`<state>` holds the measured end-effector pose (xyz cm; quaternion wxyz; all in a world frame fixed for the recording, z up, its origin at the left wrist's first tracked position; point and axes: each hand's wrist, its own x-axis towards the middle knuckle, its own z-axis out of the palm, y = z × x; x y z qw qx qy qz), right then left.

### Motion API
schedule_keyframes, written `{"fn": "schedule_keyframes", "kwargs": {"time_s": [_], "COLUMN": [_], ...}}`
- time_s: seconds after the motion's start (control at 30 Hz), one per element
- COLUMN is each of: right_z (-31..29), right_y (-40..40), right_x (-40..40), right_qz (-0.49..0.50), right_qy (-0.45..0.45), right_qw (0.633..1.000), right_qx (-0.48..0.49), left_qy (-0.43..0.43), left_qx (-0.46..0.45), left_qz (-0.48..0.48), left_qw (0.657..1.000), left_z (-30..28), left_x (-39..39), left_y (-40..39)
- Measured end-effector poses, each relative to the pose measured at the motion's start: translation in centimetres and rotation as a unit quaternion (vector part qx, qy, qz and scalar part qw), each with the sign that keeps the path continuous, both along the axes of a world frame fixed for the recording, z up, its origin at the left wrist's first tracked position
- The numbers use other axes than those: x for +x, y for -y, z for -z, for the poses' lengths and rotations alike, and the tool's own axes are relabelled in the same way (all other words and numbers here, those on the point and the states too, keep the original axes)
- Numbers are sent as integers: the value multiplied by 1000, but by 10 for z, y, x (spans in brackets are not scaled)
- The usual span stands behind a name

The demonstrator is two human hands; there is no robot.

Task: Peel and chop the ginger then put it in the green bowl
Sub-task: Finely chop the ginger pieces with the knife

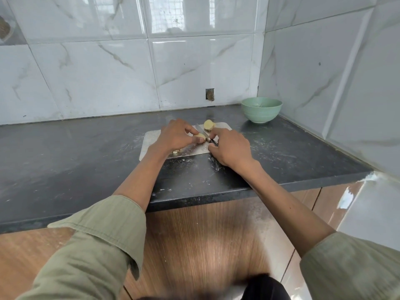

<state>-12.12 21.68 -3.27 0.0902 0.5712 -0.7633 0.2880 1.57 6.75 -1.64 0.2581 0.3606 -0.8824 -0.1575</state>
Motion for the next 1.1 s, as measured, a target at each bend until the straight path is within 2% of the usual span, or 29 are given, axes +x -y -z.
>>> {"fn": "schedule_keyframes", "kwargs": {"time_s": [0.33, 0.57, 0.9, 1.1], "right_z": [-2, -8, -5, -5], "right_y": [1, -8, -7, -6], "right_x": [5, 4, 1, 2], "right_qz": [12, 32, 19, 21], "right_qy": [-6, 25, 54, 57], "right_qw": [1000, 997, 998, 997], "right_qx": [0, -64, -26, -45], "left_qy": [-15, -25, -34, -33], "left_qx": [6, 20, 29, 23], "left_qz": [3, 9, 7, 7], "left_qw": [1000, 999, 999, 999], "left_z": [1, 0, 1, 0], "left_x": [1, 1, 2, 2], "left_y": [1, 0, 1, -1]}}
